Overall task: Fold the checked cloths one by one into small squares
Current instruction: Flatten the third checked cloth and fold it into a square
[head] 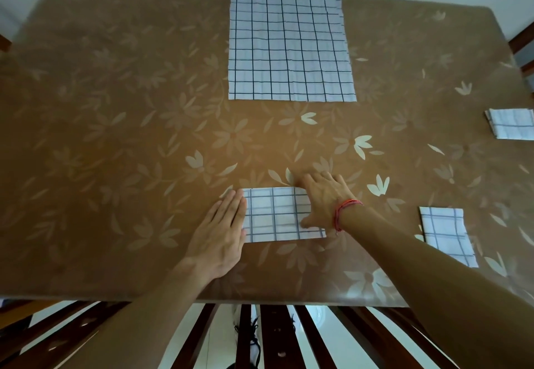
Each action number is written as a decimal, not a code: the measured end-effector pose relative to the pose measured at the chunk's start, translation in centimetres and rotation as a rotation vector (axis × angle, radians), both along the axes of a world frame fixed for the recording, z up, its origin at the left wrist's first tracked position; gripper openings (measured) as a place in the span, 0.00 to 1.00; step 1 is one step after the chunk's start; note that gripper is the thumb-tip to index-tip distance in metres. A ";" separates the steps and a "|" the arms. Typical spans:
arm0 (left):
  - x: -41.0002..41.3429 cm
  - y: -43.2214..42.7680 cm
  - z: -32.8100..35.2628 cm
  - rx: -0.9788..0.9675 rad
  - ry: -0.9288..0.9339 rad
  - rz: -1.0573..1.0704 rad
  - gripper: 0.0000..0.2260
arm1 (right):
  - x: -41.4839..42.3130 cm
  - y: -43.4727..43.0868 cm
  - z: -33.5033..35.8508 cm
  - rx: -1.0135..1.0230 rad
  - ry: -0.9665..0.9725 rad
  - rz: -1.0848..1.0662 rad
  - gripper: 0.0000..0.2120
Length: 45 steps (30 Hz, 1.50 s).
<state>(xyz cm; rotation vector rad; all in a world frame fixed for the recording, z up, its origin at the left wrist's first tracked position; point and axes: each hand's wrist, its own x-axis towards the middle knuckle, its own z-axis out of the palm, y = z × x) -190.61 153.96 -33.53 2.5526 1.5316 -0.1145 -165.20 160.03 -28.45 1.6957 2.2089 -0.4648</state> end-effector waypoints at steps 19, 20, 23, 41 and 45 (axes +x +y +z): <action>0.7 0.0 0.6 -0.001 -0.096 0.057 0.27 | 0.3 -0.4 0.5 -0.145 0.504 -0.610 0.02; 0.9 0.0 0.8 -0.013 -0.112 0.065 0.27 | 0.4 -0.7 0.6 -0.143 0.543 -0.656 0.02; 1.7 -0.3 1.5 -0.010 -0.166 0.072 0.26 | 0.4 -2.0 0.8 -0.125 0.681 -0.805 0.05; 5.1 -5.2 1.6 0.028 -0.363 0.027 0.29 | -2.3 -9.2 0.9 -0.334 1.355 -1.689 0.08; 4.7 -5.5 1.2 0.037 -0.389 0.037 0.24 | -2.4 -10.4 0.7 -0.420 1.351 -1.599 0.09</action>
